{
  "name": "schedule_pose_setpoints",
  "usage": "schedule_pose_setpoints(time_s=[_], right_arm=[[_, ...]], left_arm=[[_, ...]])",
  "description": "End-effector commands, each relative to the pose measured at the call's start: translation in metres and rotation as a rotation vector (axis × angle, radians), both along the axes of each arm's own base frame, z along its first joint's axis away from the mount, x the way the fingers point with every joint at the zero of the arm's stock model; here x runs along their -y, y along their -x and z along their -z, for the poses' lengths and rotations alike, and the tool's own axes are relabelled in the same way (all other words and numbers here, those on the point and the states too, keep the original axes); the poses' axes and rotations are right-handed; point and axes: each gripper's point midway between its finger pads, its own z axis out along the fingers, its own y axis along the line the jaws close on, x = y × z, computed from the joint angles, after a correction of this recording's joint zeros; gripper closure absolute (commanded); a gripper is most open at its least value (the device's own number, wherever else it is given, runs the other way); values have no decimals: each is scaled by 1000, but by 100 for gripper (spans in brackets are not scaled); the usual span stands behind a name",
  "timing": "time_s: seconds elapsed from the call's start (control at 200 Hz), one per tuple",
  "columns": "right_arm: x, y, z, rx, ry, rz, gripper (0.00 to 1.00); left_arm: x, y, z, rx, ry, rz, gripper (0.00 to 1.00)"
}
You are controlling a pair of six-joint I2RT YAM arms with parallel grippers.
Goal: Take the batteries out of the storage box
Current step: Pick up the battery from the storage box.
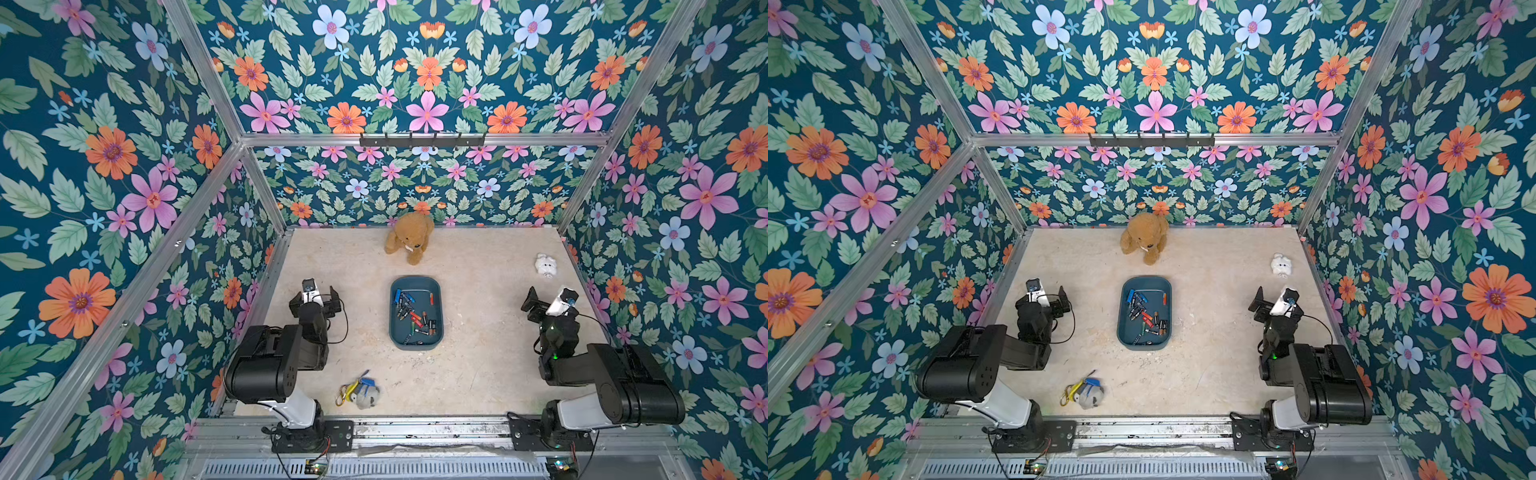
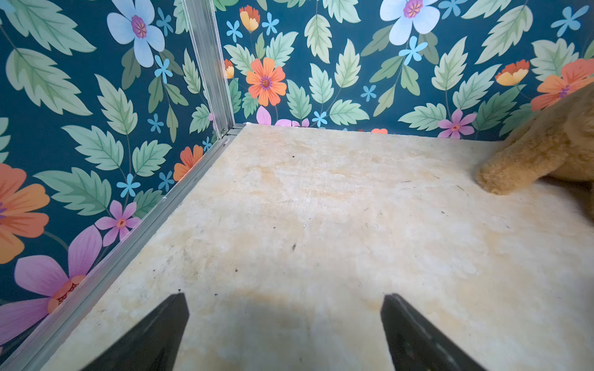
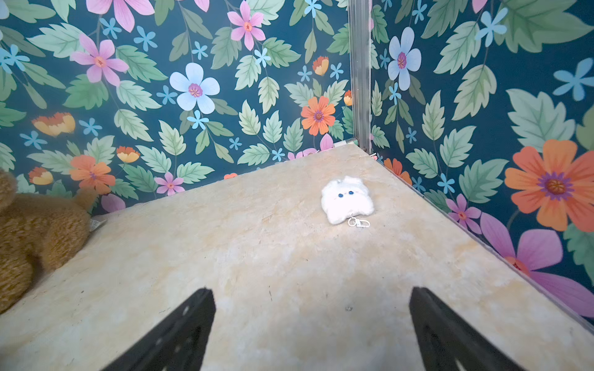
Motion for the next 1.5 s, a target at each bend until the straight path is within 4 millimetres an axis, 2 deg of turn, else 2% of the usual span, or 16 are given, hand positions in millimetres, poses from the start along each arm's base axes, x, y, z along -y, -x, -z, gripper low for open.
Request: schedule_pose_setpoints(time_s=[0.0, 0.755, 0.85, 0.96, 1.0, 1.07, 1.13, 1.215, 1.275, 1.375, 1.495], right_arm=[[-1, -1, -4, 14, 3, -4, 1], [-1, -2, -4, 13, 3, -4, 1], [-1, -2, -4, 10, 5, -7, 1], [1, -8, -8, -26, 16, 27, 3], [-5, -17, -14, -81, 37, 17, 2], [-16, -36, -39, -142, 38, -7, 2], [-31, -50, -54, -230, 6, -38, 2], [-73, -63, -70, -367, -42, -114, 1], [-117, -64, -80, -431, -40, -195, 1], [-195, -57, -91, -499, -28, -342, 1], [-270, -46, -93, -574, -72, -487, 4]], left_arm=[[0, -2, -4, 14, -1, 0, 0], [1, -1, -4, 14, 0, 4, 0], [2, -6, -11, 3, -12, 9, 1], [-7, -12, -28, -63, -42, -101, 0], [-8, -15, -38, -79, -44, -120, 0], [-7, -17, -49, -118, -26, -128, 0], [-5, -19, -54, -160, 14, -132, 0], [5, -21, -58, -214, 51, -103, 0], [13, -21, -62, -246, 75, -86, 0], [21, -19, -67, -282, 121, -71, 0], [30, -18, -70, -315, 183, -41, 0]])
